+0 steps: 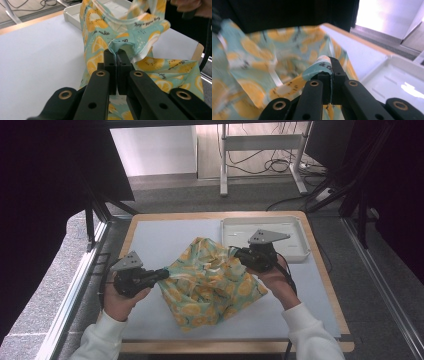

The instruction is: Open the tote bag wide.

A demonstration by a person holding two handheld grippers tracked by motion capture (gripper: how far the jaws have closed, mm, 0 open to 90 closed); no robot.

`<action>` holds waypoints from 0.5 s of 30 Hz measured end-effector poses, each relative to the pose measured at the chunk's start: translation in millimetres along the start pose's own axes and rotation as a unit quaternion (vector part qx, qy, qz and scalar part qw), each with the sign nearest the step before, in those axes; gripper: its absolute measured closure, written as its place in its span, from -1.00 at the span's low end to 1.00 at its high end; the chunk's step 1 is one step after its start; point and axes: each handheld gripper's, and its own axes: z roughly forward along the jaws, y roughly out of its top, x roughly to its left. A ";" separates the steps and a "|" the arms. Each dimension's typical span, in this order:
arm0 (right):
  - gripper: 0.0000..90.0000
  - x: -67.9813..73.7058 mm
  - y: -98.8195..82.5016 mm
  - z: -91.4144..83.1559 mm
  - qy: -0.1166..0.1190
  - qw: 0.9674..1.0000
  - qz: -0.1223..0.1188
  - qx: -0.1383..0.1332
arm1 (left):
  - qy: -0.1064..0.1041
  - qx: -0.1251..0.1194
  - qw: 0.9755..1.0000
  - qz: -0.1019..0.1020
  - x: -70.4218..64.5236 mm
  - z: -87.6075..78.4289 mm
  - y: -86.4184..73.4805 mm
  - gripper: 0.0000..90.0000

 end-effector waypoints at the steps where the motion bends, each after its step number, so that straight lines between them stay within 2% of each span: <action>1: 0.95 1.0 4.6 -0.8 0.001 1.000 0.000 -0.005 | 0.000 0.001 1.000 -0.001 0.9 -0.2 -1.1 1.00; 3: 0.95 3.6 16.2 -2.3 0.003 1.000 -0.002 -0.016 | 0.002 0.002 1.000 -0.004 2.2 -1.3 -3.3 1.00; 6: 0.95 5.8 23.3 -2.4 0.003 1.000 -0.002 -0.021 | 0.005 0.002 1.000 -0.006 4.5 -4.4 -6.3 1.00; 15: 0.95 8.3 25.0 4.9 0.007 1.000 -0.001 -0.020 | 0.008 -0.001 1.000 -0.021 12.8 -13.2 -15.2 1.00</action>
